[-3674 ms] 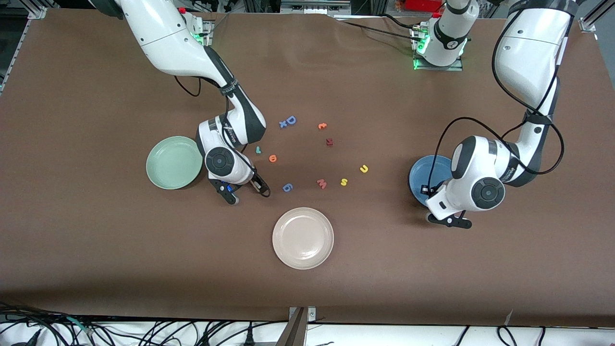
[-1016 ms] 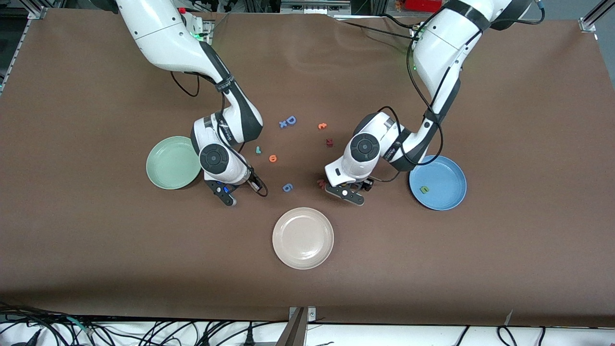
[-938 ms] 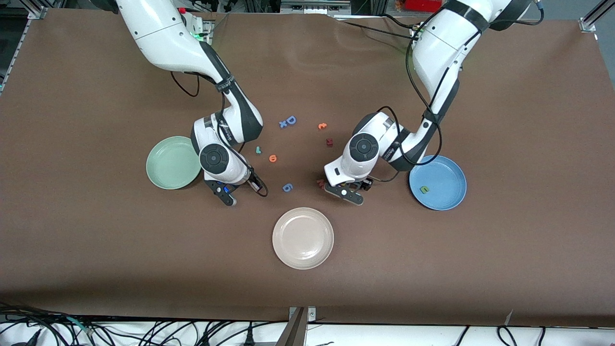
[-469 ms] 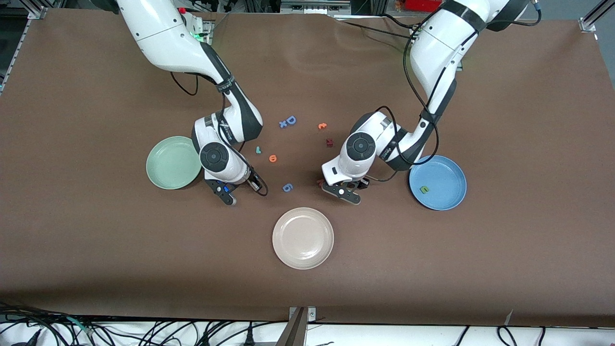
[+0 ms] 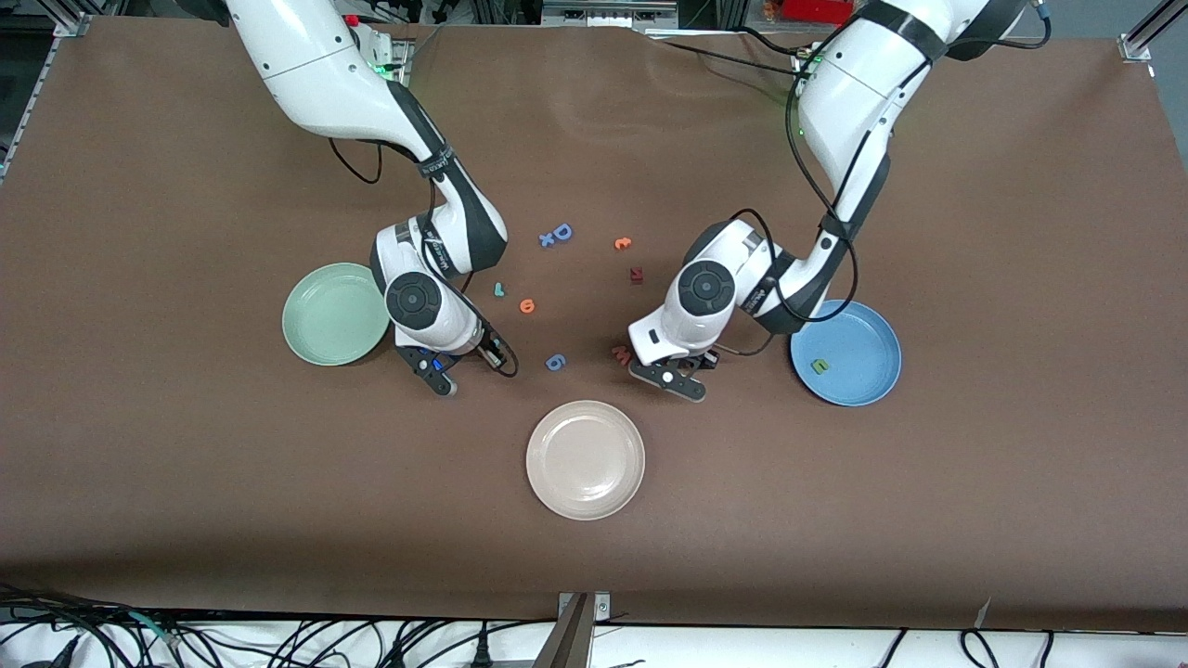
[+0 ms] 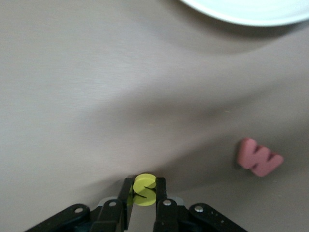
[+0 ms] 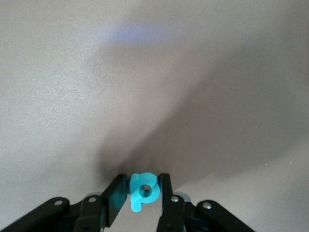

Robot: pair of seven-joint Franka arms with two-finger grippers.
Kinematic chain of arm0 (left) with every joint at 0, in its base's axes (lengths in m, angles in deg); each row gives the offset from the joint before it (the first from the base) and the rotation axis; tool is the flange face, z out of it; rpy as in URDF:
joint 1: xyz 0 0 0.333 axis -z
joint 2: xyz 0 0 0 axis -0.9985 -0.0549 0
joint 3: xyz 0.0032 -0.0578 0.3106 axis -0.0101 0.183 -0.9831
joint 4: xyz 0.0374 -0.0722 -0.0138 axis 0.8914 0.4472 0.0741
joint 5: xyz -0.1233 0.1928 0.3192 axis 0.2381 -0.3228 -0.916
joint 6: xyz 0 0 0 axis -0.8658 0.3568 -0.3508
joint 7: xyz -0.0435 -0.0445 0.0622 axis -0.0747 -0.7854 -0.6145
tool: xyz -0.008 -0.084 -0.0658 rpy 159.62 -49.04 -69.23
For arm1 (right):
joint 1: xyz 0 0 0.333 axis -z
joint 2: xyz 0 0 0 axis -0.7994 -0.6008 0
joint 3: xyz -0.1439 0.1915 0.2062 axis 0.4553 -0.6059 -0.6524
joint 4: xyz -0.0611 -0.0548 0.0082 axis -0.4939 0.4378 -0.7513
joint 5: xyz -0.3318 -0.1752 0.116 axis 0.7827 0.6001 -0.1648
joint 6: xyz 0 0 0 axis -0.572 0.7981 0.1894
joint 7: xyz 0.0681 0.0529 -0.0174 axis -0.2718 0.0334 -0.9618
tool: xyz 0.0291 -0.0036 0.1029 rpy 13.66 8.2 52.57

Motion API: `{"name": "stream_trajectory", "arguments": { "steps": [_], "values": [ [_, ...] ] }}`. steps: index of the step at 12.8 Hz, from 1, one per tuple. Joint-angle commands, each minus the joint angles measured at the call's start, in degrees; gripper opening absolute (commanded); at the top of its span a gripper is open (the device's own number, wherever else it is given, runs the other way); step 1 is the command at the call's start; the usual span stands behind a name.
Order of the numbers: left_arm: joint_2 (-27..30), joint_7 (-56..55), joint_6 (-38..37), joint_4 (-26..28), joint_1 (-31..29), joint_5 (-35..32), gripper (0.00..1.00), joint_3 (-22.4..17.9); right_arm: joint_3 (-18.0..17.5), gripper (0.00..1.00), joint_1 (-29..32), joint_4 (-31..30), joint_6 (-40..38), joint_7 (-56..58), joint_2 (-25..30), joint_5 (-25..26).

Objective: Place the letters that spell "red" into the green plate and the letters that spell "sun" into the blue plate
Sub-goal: 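Grasp the yellow s among the letters with the left gripper, then release the s and p onto the blue and green plates with both grippers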

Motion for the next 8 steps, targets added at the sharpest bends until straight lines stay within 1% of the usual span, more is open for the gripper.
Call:
{"name": "stream_trajectory", "arguments": {
  "steps": [1,5,7,8],
  "values": [
    [3.39,1.65,-5.02,0.02,-2.14,-2.00,0.08,0.25,0.11,0.00,-0.26,-2.14,1.80,1.79,-0.37,-0.08],
    [6.90,10.17,-13.09,0.11,-7.76,-1.65,0.08,0.51,0.20,0.00,0.09,-1.61,0.49,2.24,1.03,-0.26],
    [8.05,15.44,-17.05,0.90,-12.50,-1.30,0.11,0.86,1.25,0.00,0.96,0.22,-6.69,4.59,3.31,-0.26],
    [8.92,16.42,-17.94,2.47,-14.09,-1.12,0.13,0.95,2.21,0.00,1.40,0.49,-10.91,7.22,5.06,-0.26]
  ]
}}
